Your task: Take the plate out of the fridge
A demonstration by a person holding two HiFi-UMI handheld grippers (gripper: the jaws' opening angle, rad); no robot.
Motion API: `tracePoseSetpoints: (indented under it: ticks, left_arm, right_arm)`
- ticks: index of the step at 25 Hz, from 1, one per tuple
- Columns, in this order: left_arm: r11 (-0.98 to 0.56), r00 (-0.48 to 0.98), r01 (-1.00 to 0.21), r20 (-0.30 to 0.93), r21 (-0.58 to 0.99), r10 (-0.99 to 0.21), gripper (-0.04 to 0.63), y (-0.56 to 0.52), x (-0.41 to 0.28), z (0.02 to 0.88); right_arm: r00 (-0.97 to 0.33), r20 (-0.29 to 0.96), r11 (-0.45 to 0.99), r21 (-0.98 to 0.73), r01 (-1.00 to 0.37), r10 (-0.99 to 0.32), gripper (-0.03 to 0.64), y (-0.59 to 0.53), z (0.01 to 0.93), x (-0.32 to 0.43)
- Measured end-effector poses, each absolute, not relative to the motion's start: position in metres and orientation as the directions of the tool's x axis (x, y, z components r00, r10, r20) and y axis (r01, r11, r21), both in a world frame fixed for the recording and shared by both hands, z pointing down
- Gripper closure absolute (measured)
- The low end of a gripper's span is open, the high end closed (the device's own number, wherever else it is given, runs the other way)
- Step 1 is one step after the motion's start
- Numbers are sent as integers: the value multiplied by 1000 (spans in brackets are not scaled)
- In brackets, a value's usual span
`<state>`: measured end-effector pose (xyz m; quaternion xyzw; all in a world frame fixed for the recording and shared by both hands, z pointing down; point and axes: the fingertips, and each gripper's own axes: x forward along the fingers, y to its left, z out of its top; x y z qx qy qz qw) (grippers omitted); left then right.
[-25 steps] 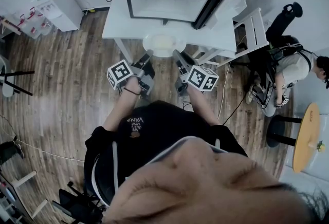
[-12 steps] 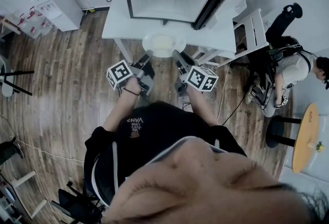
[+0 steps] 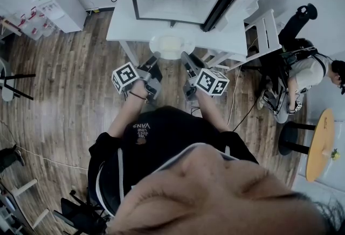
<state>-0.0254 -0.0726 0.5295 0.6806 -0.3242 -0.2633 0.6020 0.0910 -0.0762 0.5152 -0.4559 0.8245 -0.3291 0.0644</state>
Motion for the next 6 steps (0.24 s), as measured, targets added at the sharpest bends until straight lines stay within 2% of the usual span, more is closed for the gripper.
tracePoseSetpoints:
  ticks: [6]
  left_arm:
    - [-61,651,-122,34,991,-758,568,-72,-24,529]
  right_arm:
    - [-577,196,370,-597,-712,-793,485,-76,515,92]
